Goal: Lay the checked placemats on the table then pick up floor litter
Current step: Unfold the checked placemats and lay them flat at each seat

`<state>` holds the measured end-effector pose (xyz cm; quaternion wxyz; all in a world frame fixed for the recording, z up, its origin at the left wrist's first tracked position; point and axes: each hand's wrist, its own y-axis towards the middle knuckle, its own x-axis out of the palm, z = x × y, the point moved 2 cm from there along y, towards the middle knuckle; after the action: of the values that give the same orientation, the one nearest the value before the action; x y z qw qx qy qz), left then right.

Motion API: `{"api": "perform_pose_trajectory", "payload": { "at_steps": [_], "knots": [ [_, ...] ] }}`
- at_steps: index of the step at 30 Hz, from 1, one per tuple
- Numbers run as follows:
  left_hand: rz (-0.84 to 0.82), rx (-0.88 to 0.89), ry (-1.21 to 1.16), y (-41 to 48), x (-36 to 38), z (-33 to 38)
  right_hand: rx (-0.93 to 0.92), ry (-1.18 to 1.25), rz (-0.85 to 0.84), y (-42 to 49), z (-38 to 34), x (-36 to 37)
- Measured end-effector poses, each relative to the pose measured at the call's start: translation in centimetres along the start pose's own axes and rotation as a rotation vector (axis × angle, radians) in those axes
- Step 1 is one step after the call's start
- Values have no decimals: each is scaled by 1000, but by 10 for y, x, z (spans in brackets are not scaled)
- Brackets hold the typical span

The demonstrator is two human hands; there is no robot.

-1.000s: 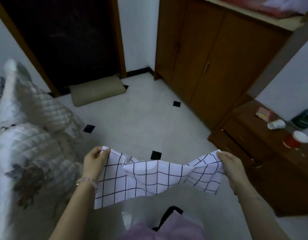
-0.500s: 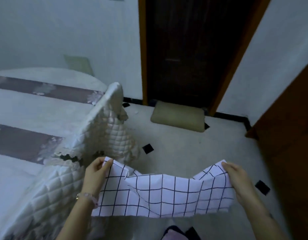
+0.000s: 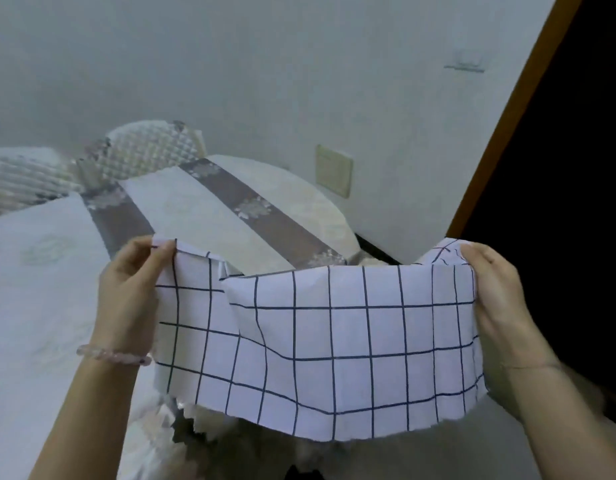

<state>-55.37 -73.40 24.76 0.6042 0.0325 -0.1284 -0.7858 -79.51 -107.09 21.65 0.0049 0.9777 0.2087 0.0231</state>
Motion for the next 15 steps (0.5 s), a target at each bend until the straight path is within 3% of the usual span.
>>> {"api": "perform_pose_trajectory", "payload": {
  "at_steps": [9,15],
  "knots": [
    [301,-14,7,113,-24,-20,70,77,-279,147,5,173],
    [480,-270,92,132,-43,-97,140,-94,-439,211,64,243]
  ]
}}
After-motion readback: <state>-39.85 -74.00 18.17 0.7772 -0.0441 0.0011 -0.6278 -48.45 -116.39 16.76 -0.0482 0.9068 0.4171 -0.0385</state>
